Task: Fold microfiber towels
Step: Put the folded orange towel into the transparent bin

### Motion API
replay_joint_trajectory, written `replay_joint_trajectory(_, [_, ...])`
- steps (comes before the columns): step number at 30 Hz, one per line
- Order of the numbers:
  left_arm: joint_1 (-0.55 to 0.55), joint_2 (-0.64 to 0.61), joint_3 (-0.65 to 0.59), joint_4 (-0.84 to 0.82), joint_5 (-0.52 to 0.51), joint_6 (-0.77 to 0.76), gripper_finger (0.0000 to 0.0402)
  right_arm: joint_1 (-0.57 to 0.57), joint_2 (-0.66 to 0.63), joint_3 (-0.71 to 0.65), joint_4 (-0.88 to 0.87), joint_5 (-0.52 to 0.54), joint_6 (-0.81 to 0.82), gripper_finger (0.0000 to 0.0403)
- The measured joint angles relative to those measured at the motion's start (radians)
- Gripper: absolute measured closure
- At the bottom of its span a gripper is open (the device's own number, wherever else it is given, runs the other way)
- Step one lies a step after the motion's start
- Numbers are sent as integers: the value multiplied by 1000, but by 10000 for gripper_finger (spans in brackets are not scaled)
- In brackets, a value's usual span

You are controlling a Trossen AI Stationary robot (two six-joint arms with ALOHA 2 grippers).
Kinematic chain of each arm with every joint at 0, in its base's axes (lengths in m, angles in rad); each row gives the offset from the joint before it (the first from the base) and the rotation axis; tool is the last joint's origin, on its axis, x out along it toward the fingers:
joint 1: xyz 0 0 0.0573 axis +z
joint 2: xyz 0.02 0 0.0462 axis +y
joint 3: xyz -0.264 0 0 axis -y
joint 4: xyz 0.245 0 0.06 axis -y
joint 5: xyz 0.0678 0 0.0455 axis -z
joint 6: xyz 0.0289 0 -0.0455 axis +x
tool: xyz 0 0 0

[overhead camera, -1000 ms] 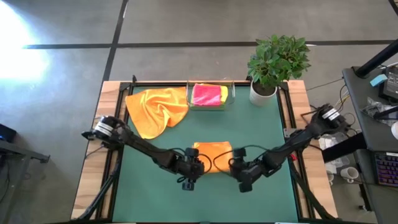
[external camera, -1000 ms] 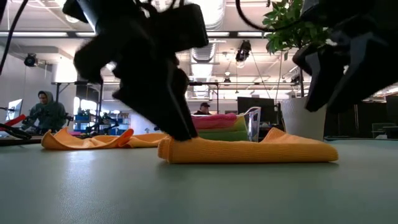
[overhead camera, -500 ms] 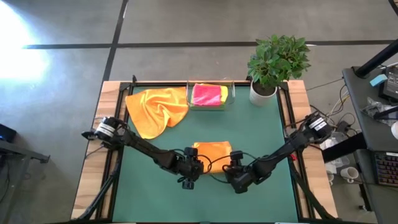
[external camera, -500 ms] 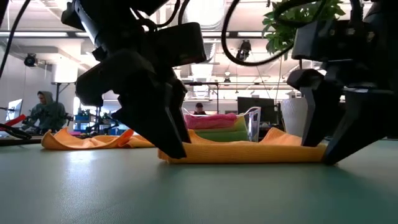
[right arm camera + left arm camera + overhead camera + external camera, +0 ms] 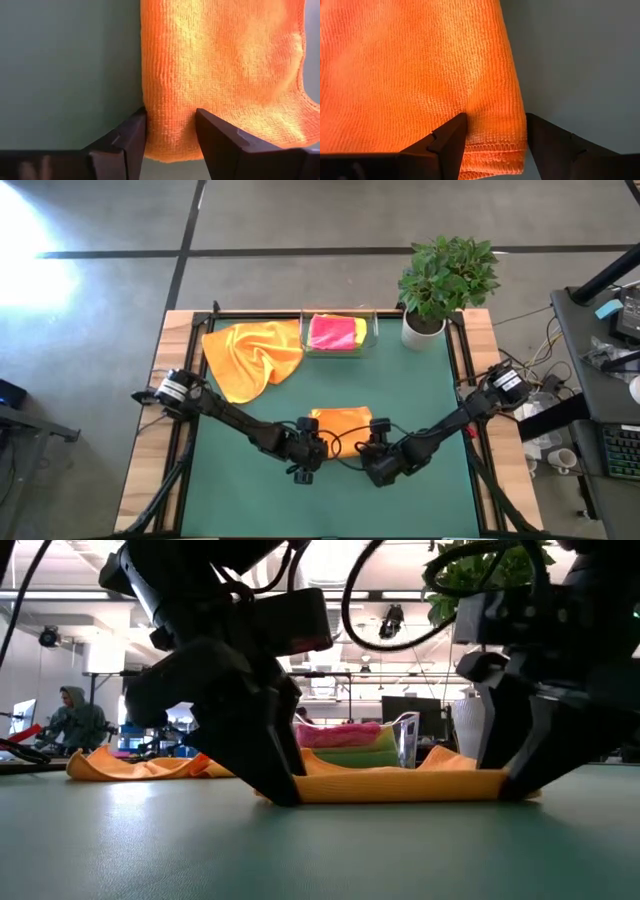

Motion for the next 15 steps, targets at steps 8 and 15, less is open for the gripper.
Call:
replay_joint_trajectory(8, [0, 14, 1, 3, -19, -107, 248, -4, 0, 0, 2, -17, 10, 271])
replay_joint_trajectory(15, [6, 15, 2, -4, -35, -111, 349, -15, 0, 0, 7, -58, -4, 349])
